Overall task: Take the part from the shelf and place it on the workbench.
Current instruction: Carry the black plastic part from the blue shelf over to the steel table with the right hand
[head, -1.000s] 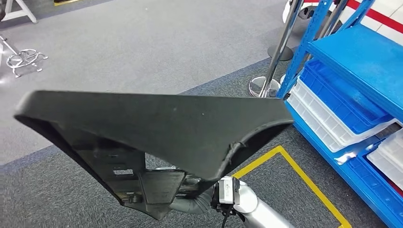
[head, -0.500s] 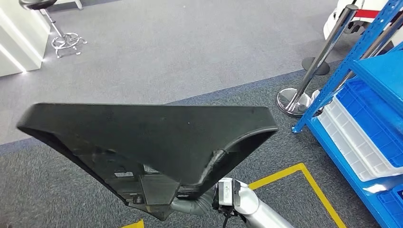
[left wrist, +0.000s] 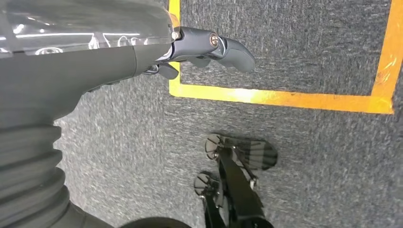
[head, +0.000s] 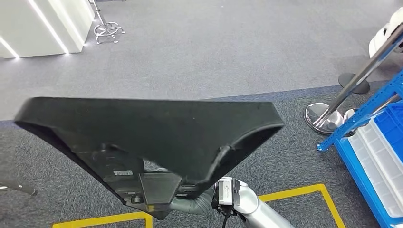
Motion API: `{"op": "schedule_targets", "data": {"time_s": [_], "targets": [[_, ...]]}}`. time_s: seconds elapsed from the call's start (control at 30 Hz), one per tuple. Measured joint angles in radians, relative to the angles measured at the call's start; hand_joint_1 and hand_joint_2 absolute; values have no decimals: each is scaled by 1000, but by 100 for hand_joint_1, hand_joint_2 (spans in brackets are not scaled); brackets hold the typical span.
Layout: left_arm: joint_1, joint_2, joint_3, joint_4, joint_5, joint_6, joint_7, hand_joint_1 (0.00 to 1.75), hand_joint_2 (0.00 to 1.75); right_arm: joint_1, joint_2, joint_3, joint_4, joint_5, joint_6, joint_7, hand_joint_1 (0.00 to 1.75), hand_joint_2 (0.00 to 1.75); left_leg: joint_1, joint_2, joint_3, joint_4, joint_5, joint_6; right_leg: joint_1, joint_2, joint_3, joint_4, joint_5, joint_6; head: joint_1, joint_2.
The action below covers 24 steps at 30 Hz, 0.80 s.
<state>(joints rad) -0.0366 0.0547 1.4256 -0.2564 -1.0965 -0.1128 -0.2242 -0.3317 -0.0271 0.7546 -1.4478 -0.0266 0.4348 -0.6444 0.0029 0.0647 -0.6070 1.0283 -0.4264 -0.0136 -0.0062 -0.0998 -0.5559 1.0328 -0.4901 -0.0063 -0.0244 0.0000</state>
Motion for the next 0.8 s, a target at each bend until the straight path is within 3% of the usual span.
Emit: {"op": "schedule_targets", "data": {"time_s": [0.07, 0.13, 0.2, 0.23, 0.27, 0.3, 0.33, 0.37, 0.43, 0.5, 0.57, 0.6, 0.67, 0.73, 0.8], "targets": [[2, -1, 0, 0, 0, 1, 4, 0, 175, 1, 2, 0, -2, 3, -2, 2, 175, 175, -3, -20, -2, -4, 1, 13, 2, -17, 5, -4, -3, 11, 0, 0], [8, -2, 0, 0, -1, 2, 8, 0, 175, 2, 4, 0, -4, 7, -3, 3, 175, 175, 1, -40, 5, -15, 6, 26, -2, 5, 3, 16, -22, 20, 1, 0], [6, -4, 0, 0, -2, 2, 8, 0, 175, 5, 4, 0, -7, 8, -4, 3, 175, 175, 5, -61, 11, -24, 11, 37, -6, 64, -38, 113, -77, 23, 2, 0], [3, -5, 0, 0, -2, 2, 8, 0, 175, 8, 3, 0, -7, 9, -4, 4, 175, 175, 5, -72, 11, -24, 11, 40, -6, 85, -73, 182, -109, 23, 3, 0], [2, -6, 0, 0, -2, 2, 8, 0, 175, 12, 2, 0, -7, 9, -4, 5, 175, 175, 5, -86, 11, -23, 10, 41, -6, 94, -106, 240, -128, 24, 3, 0], [2, -6, 0, 0, -2, 2, 8, 0, 175, 15, 2, 0, -7, 10, -4, 5, 175, 175, 4, -100, 12, -22, 9, 41, -7, 98, -127, 271, -129, 24, 3, 0], [2, -7, 0, 0, -2, 2, 8, 0, 175, 17, 1, 0, -7, 11, -4, 6, 175, 175, 4, -114, 12, -20, 8, 40, -7, 100, -132, 267, -110, 24, 3, 0], [3, -7, 0, 0, -2, 2, 8, 0, 175, 18, 1, 0, -7, 11, -4, 6, 175, 175, 5, -129, 13, -17, 6, 38, -8, 104, -118, 223, -72, 24, 3, 0], [3, -9, 0, 0, -2, 2, 8, 0, 175, 18, 1, 0, -7, 11, -4, 6, 175, 175, 6, -155, 13, -7, -1, 30, -11, 138, -66, 90, 2, 20, 3, 0], [2, -10, 0, 0, -2, 2, 9, 0, 175, 18, 1, 0, -7, 11, -4, 6, 175, 175, 7, -177, 6, 0, -4, 20, -12, 172, -37, 17, 26, 18, 2, 0], [5, -11, 0, 0, -2, 2, 10, 0, 175, 18, 2, 0, -8, 11, -4, 7, 175, 175, 11, -197, -1, -1, -2, 6, -10, 166, -34, 8, 23, 12, 2, 0], [7, -10, 0, 0, -2, 3, 11, 0, 175, 17, 3, 0, -9, 11, -4, 7, 175, 175, 14, -199, -1, -1, -3, 0, -10, 156, -30, 3, 25, 7, 2, 0], [8, -10, 0, 0, -3, 7, 15, 0, 175, 17, 7, 0, -13, 12, -4, 10, 175, 175, 12, -156, -19, 39, -26, -9, -12, 130, -17, -9, 26, -5, -3, 0], [3, -9, 0, 0, -1, 14, 15, 0, 175, 20, 10, 0, -18, 12, -4, 15, 175, 175, 11, -95, -74, 152, -79, -17, -9, 101, -8, -14, 22, -14, -9, 0], [0, -9, 1, 0, 2, 19, 4, 0, 175, 26, 9, 0, -21, 12, -2, 19, 175, 175, 15, -76, -132, 258, -113, -23, -5, 72, -5, -13, 16, -17, -9, 0]]}}
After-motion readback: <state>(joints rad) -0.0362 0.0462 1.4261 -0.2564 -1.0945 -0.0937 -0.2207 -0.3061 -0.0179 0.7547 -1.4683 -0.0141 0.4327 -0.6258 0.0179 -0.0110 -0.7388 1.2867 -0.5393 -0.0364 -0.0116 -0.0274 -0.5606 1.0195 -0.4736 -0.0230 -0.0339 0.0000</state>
